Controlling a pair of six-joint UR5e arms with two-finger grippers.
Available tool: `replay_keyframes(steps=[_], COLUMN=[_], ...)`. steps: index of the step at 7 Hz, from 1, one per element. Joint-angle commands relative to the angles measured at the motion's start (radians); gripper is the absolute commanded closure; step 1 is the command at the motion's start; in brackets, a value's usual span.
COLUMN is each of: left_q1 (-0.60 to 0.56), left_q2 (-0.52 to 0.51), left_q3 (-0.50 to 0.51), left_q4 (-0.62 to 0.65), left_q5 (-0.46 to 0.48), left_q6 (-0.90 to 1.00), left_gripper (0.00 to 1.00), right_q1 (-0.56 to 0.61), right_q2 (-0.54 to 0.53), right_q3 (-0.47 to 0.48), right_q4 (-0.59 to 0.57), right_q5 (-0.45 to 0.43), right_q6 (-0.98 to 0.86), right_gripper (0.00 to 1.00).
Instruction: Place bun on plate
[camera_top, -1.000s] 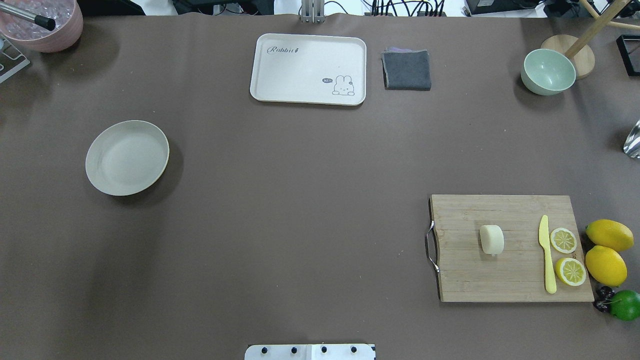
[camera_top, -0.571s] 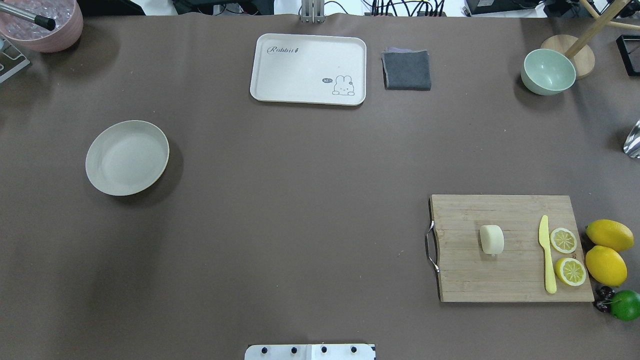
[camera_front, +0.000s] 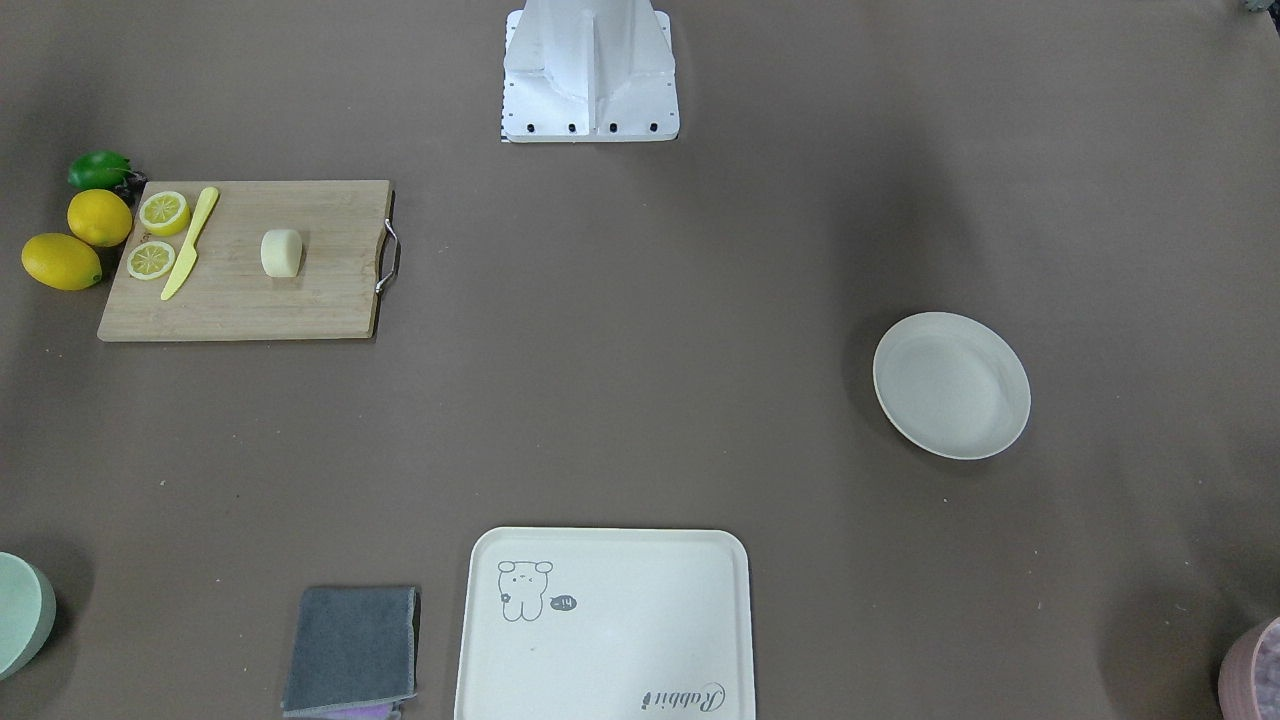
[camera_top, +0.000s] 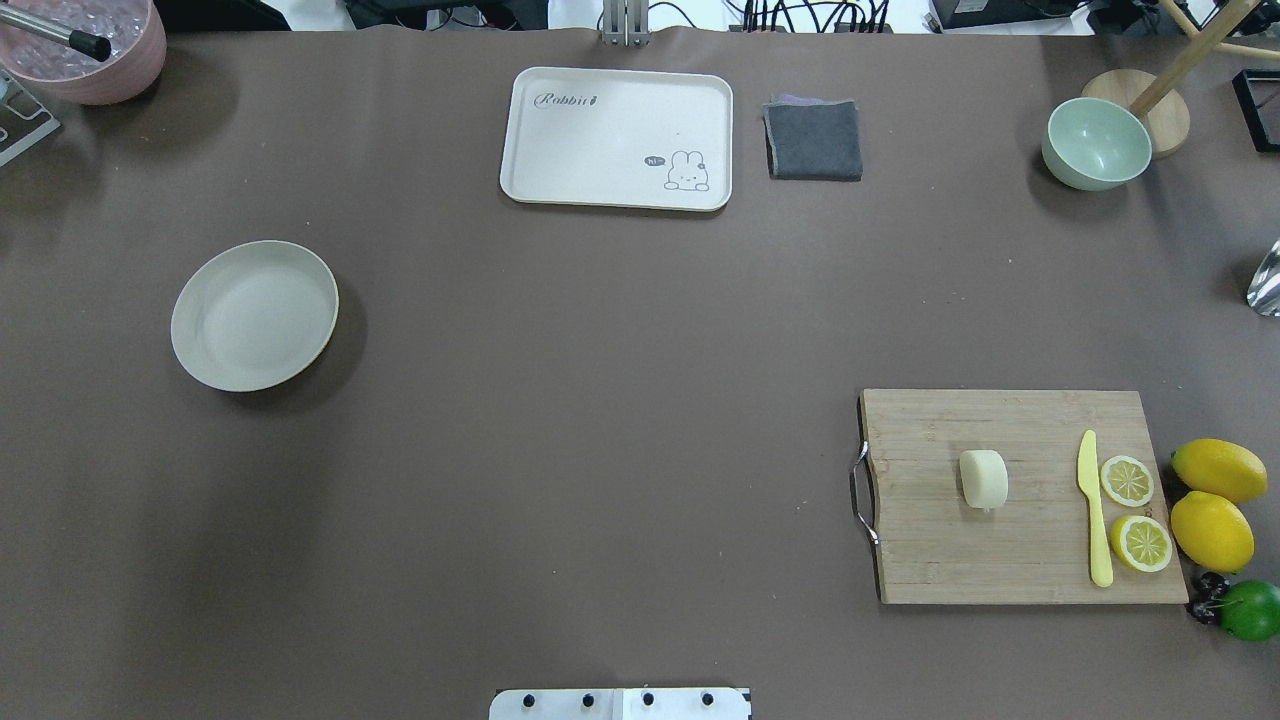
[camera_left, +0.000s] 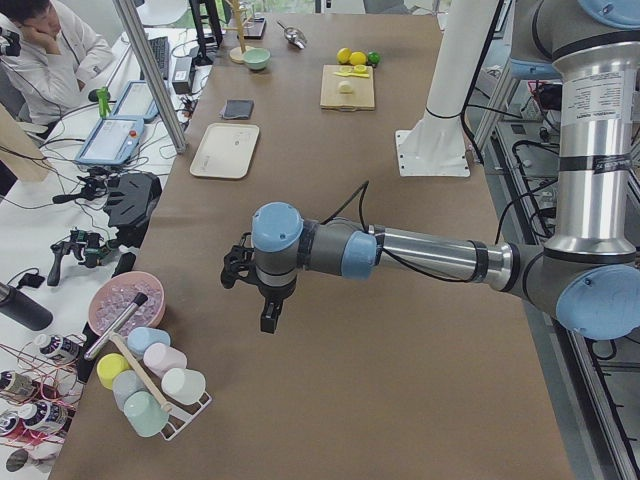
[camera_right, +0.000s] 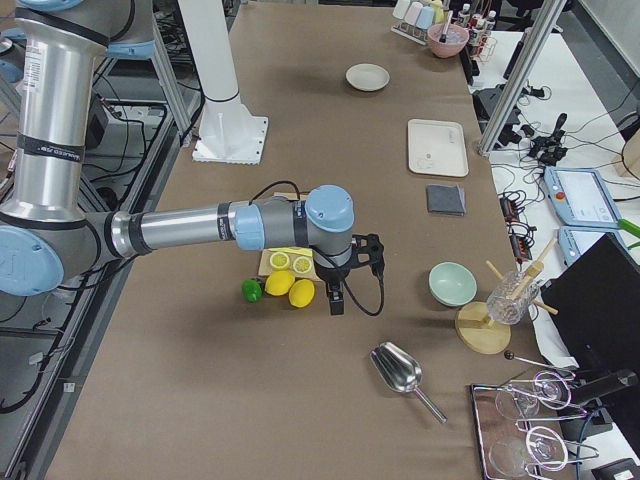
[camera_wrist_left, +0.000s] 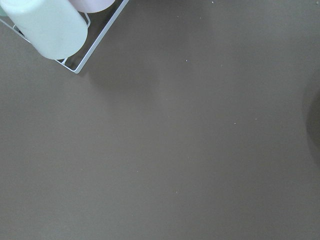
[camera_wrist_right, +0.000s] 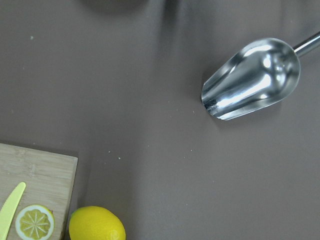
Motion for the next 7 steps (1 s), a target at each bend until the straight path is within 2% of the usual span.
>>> replay_keyframes(steps=[1, 2, 3, 5, 6, 7], left_q1=[-0.014, -0.011, -0.014, -0.003, 0.027, 0.087], left_q2=[-0.013, -0.018, -0.008, -0.021, -0.034, -0.050], left_q3=[0.014, 0.021, 0.011, 0.032, 0.043, 0.069], left_q4=[-0.239, -0.248, -0.264, -0.303, -0.294, -0.307], left_q5=[0.055, 0.104, 0.098, 0.100, 0.100, 0.098], left_q6=[-0.006, -0.037, -0.052, -0.065, -0.075, -0.173], left_gripper=[0.02, 0.02, 0.02, 0.02, 0.02, 0.02], right_q1=[0.063, 0.088, 0.100, 0.099, 0.074, -0.028], right_q2=[0.001, 0.013, 0.001, -0.048, -0.046, -0.032], right_q3=[0.068, -0.014, -0.015, -0.104, -0.110, -0.101], right_q4=[0.085, 0.138, 0.179, 0.465, 0.470, 0.483], right_q5=[-0.005, 0.012, 0.021, 0.029, 0.029, 0.024], right_q6=[-0.001, 0.048, 0.066, 0.079, 0.127, 0.324], right_gripper=[0.00, 0.00, 0.00, 0.00, 0.00, 0.00])
